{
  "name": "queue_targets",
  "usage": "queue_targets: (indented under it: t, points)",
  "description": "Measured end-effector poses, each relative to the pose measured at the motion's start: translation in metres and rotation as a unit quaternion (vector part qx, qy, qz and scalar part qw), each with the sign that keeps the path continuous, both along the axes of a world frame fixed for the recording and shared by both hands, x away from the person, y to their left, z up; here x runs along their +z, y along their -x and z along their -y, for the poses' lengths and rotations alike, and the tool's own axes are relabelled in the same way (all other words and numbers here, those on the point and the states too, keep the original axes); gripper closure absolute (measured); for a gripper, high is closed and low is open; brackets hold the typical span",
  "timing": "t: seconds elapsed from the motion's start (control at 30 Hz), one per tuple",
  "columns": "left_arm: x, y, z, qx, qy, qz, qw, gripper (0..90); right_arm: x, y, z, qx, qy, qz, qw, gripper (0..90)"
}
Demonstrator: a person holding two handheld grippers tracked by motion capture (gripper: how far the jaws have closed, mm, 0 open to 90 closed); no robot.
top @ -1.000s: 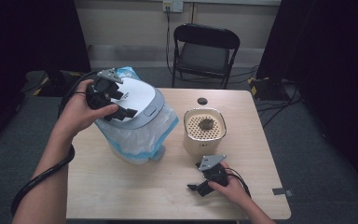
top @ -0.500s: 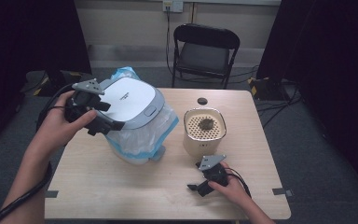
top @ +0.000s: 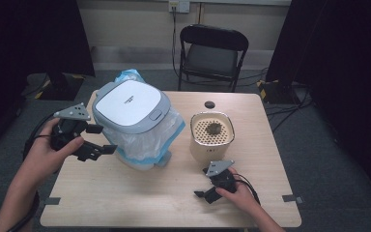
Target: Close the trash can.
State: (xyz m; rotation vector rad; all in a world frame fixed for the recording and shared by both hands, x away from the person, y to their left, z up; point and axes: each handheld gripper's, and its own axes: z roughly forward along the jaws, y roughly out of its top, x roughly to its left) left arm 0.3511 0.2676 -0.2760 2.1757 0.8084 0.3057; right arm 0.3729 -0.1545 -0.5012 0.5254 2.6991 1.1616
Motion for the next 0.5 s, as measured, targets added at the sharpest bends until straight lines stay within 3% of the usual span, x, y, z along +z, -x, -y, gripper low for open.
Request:
queue_targets:
  t: [0.07, 0.23, 0.33, 0.5]
  points:
    - [-0.007, 0.003, -0.001, -0.001, 0.010, -0.001, 1.0000, 15.9, 0.000, 0.000, 0.000, 0.000, 0.000, 0.000, 1.0000, 9.0]
    - [-0.027, 0.008, -0.003, -0.011, 0.003, -0.010, 0.9999, 15.9, 0.000, 0.000, 0.000, 0.000, 0.000, 0.000, 1.0000, 8.9]
    - [-0.039, 0.011, -0.005, -0.012, 0.017, -0.015, 0.9997, 15.9, 0.000, 0.000, 0.000, -0.001, 0.000, 0.000, 1.0000, 8.9]
    - [-0.058, 0.015, -0.006, -0.014, 0.017, -0.020, 0.9996, 15.9, 0.000, 0.000, 0.000, 0.001, 0.001, -0.001, 1.0000, 8.4]
